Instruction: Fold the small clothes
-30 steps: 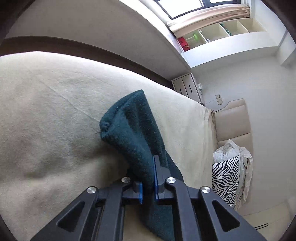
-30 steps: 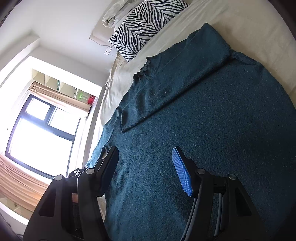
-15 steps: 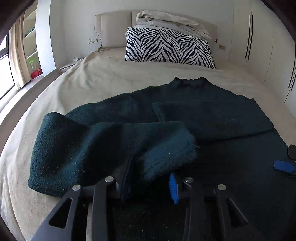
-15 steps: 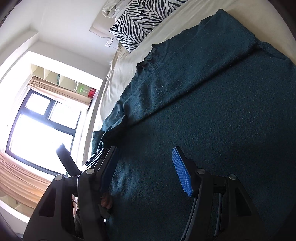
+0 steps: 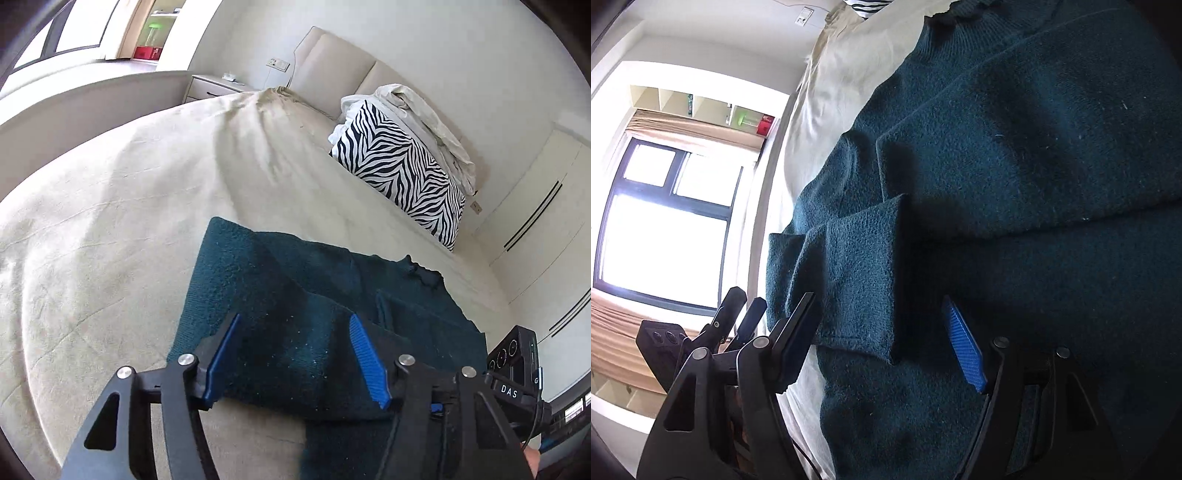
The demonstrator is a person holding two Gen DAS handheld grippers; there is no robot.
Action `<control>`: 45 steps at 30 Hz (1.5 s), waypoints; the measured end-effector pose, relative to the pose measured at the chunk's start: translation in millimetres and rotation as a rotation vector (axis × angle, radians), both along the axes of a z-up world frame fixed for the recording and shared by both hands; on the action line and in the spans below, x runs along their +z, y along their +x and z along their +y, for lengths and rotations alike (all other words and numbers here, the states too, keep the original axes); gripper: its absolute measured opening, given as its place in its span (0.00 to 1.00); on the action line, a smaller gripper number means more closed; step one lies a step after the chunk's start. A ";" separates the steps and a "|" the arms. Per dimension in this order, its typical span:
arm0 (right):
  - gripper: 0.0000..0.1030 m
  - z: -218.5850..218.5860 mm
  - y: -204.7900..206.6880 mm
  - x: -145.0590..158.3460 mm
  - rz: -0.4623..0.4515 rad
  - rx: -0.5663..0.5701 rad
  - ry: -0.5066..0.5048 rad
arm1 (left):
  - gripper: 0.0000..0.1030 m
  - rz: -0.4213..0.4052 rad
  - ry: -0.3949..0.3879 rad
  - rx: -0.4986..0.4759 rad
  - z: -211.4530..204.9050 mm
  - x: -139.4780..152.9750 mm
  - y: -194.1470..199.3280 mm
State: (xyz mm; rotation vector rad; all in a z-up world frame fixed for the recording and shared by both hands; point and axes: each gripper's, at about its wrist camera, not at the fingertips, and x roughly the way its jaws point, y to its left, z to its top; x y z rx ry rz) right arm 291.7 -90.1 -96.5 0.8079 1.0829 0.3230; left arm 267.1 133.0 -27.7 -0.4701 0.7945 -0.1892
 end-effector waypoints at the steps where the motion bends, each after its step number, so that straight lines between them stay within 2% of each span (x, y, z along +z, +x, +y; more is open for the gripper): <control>1: 0.64 8.0 4.1 1.7 -0.010 0.021 -0.018 | 0.55 0.004 -0.012 0.008 4.7 -0.6 1.8; 2: 0.57 16.8 7.8 4.7 -0.018 0.047 -0.049 | 0.53 0.006 -0.018 0.016 8.4 -0.9 2.9; 3: 0.41 26.0 11.5 7.7 -0.020 0.073 -0.105 | 0.50 0.005 -0.023 0.022 11.6 -0.7 3.5; 4: 0.33 33.8 11.4 11.6 -0.031 0.100 -0.159 | 0.50 0.003 -0.033 0.025 14.1 -0.3 4.3; 5: 0.12 40.1 11.8 15.5 -0.043 0.129 -0.186 | 0.50 -0.001 -0.043 0.028 16.9 0.3 4.3; 6: 0.07 42.2 10.6 21.3 -0.058 0.135 -0.213 | 0.50 -0.006 -0.047 0.034 19.2 0.8 4.1; 11: 0.07 17.0 1.0 68.1 -0.172 0.097 -0.282 | 0.48 -0.019 -0.062 0.060 30.4 0.7 2.3; 16: 0.07 -61.4 -7.9 94.6 -0.170 -0.008 -0.287 | 0.48 -0.019 -0.068 0.051 27.7 -1.6 3.9; 20: 0.07 -127.9 -16.4 86.7 -0.114 -0.092 -0.330 | 0.48 -0.026 -0.056 0.029 18.5 -1.1 4.9; 26: 0.07 -198.3 -22.2 59.7 -0.052 -0.181 -0.356 | 0.38 -0.015 -0.036 0.012 9.3 -6.0 10.2; 32: 0.07 -221.2 -29.5 42.9 -0.032 -0.213 -0.362 | 0.35 -0.029 -0.017 -0.035 -6.4 -4.5 14.0; 36: 0.07 -216.8 -28.0 34.4 -0.021 -0.197 -0.382 | 0.35 -0.059 -0.013 -0.083 -24.5 1.4 20.6; 38: 0.07 -220.1 -27.3 30.5 -0.018 -0.209 -0.358 | 0.35 -0.060 -0.006 -0.128 -38.8 3.5 26.8; 42: 0.07 -218.5 -21.8 26.6 -0.019 -0.222 -0.343 | 0.33 -0.049 0.081 -0.197 -71.7 0.2 47.2; 45: 0.07 -220.6 -18.7 26.5 -0.017 -0.218 -0.348 | 0.31 0.029 0.144 -0.210 -89.0 -24.7 68.3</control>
